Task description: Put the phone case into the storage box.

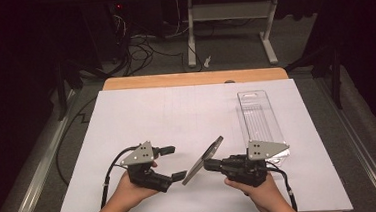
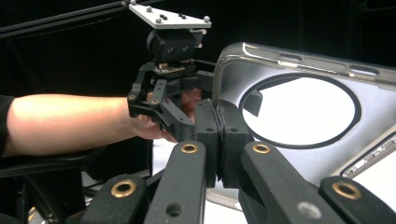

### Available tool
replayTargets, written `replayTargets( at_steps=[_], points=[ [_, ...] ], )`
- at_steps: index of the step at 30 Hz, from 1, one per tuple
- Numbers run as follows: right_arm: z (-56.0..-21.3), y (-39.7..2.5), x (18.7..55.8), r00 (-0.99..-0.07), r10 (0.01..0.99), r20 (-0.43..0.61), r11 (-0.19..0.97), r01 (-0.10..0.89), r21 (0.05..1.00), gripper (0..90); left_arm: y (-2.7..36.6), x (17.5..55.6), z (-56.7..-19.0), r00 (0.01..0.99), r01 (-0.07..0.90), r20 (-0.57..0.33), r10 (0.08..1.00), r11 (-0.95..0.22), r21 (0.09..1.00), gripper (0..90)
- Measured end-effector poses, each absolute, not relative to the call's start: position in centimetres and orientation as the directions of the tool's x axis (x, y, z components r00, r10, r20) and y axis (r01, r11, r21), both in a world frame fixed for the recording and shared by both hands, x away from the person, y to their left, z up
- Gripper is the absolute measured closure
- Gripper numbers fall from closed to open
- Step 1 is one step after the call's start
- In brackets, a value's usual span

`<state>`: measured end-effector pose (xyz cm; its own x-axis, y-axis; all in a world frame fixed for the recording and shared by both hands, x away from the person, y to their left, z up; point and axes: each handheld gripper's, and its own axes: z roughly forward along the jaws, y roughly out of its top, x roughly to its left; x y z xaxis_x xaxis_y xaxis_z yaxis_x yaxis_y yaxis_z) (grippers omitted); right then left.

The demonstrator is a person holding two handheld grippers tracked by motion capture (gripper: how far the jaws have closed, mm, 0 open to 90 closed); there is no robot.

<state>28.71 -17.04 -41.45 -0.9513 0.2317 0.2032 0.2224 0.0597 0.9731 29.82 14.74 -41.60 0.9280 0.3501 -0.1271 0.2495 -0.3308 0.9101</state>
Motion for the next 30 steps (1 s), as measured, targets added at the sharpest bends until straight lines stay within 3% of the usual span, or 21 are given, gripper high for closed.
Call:
replayTargets(
  at_steps=[19,24,30],
  points=[
    [-41.1,-18.3,28.8,-0.939,0.301,0.165,0.083,0.198,0.977,90.0,18.0,30.8,-40.0,0.849,0.314,-0.139,0.510,-0.275,0.909,9.0],
    [-41.1,-18.4,28.8,-0.938,0.308,0.157,0.102,0.197,0.975,90.0,18.8,30.4,-40.6,0.822,0.323,-0.121,0.557,-0.279,0.904,0.3],
    [-41.1,-18.4,28.7,-0.934,0.328,0.139,0.118,0.187,0.975,90.0,19.8,30.2,-41.9,0.798,0.333,-0.114,0.592,-0.276,0.902,0.2]
  ],
)
